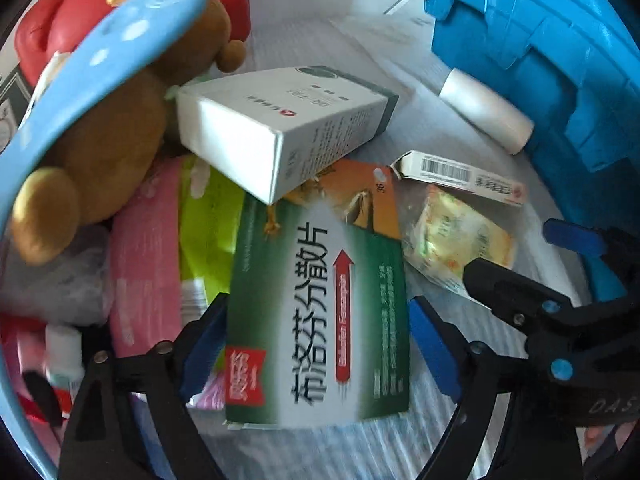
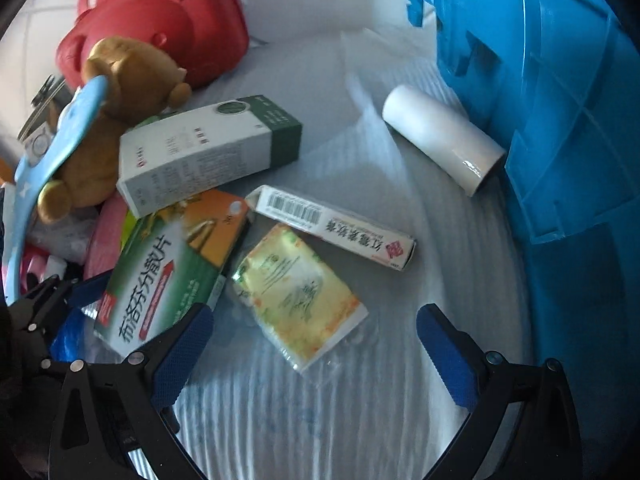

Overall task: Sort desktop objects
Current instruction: 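Grasp the green Bulofen medicine box with the left tool while the right tool grasps the yellow sachet, then carry the green box and yellow sachet over the blue bin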

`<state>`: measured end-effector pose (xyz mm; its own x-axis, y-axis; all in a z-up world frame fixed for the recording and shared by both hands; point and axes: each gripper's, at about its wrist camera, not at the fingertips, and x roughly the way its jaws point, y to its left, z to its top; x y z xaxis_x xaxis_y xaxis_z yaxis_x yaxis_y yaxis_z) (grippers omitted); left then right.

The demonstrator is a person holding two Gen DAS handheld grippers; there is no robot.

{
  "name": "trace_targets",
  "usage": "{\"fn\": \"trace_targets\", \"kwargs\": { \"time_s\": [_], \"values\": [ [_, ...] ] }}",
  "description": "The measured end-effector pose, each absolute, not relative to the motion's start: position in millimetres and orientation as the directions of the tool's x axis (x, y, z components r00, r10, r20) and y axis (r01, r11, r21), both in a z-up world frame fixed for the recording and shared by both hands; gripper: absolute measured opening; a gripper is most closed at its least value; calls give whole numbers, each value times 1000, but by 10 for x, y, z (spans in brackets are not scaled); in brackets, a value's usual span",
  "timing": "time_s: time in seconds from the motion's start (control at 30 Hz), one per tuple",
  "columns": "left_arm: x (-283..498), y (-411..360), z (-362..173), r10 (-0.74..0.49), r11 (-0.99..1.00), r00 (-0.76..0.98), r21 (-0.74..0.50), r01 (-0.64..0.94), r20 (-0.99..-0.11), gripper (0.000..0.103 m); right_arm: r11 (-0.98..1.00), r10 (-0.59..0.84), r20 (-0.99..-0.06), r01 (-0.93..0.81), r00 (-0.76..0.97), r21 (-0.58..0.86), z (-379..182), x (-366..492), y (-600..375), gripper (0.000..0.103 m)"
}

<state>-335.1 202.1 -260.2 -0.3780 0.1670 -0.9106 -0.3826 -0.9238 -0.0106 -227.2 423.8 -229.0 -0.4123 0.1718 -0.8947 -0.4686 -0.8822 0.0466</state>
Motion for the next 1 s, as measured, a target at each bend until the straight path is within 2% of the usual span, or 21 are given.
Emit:
{"fn": "trace_targets", "kwargs": {
  "time_s": [0.07, 0.1, 0.13, 0.23, 0.3, 0.33, 0.4, 0.47, 0.57, 0.8, 1.0],
  "values": [
    [-3353, 2096, -2661, 116, -915, -398, 57, -399, -910, 88, -887, 172, -905, -461, -389, 29, -2358, -2321, 4250, 101],
    [-3342, 2116, -2679, 103, -911, -402, 76, -406, -910, 88, -892, 163, -909, -451, -383, 30, -2384, -2338, 4242, 98],
    [-3317, 2123, -2680, 101, -908, -414, 86, -410, -905, 88, -899, 154, -914, -436, -375, 28, -2418, -2362, 4219, 91],
    [-3304, 2060, -2676, 102, -920, -417, 74, -385, -903, 86, -915, 118, -916, -400, -384, 50, -2464, -2430, 4172, 83],
    [-3282, 2025, -2663, 99, -924, -416, 71, -375, -904, 86, -923, 162, -916, -384, -366, -10, -2460, -2470, 4112, 69],
    [-3257, 2006, -2653, 109, -927, -409, 56, -372, -906, 86, -927, 176, -915, -374, -362, -31, -2453, -2480, 4085, 58],
    [-3213, 1969, -2637, 125, -933, -398, 29, -360, -909, 86, -931, 156, -922, -364, -355, -18, -2438, -2468, 4037, 52],
    [-3147, 1917, -2614, 137, -940, -388, 4, -340, -911, 86, -932, 145, -924, -362, -354, -7, -2400, -2421, 3990, 39],
    [-3038, 1824, -2574, 148, -950, -376, -25, -313, -915, 86, -934, 142, -922, -357, -359, -5, -2327, -2318, 3905, 29],
    [-2714, 1642, -2486, 158, -961, -360, -60, -268, -919, 86, -940, 92, -931, -340, -353, 36, -2242, -2017, 3690, 27],
    [-2480, 1529, -2274, 158, -969, -399, -65, -237, -903, 86, -953, 113, -912, -303, -394, 13, -1990, -1798, 3477, 27]
  ]
}}
